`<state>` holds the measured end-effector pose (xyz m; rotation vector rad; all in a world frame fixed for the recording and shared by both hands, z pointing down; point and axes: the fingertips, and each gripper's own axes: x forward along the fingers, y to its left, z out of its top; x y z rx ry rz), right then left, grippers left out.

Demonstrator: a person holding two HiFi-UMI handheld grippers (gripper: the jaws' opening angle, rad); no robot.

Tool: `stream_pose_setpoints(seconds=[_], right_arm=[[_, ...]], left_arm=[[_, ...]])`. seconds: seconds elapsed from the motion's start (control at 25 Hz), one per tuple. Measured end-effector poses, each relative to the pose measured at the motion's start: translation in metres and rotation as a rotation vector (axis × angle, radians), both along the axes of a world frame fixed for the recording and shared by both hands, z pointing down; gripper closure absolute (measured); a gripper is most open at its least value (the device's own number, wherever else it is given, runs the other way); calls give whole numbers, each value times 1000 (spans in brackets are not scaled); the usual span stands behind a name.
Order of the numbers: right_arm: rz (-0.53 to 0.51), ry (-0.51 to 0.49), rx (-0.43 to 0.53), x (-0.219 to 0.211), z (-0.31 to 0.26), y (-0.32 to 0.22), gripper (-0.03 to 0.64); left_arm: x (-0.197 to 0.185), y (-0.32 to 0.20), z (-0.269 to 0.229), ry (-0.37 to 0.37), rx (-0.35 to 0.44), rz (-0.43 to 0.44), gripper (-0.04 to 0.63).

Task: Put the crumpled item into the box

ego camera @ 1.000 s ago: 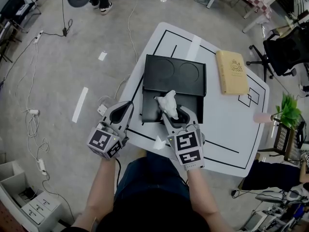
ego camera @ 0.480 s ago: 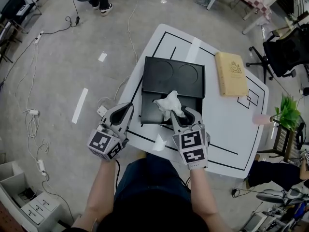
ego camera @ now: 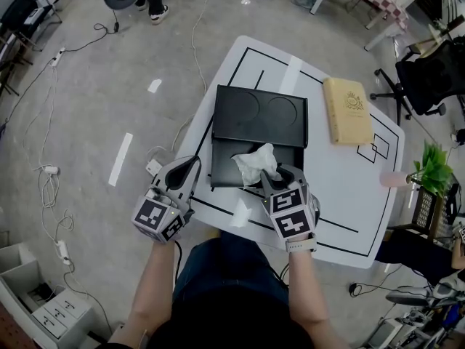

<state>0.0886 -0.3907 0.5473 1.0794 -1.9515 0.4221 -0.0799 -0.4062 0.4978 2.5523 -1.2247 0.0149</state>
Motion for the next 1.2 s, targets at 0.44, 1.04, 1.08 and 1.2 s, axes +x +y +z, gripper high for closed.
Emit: stream_pose_setpoints(seconds=[0.44,1.04,1.08,1.2], right_arm=[[-24,-31,-156,-1,11,4,509],[-19,28,72,7,-19,-14,426],[-26,29,70,5,-18,-14,426],[-42,31,42,2,-10,-13,426]], left_arm=[[-2,-2,2,10,-5,-11,594],[-3,-1,4,11,-6,-6,594],[-3,-1,4,11,-7,-7,594],[-4,-1,2,9,-8,-11,594]])
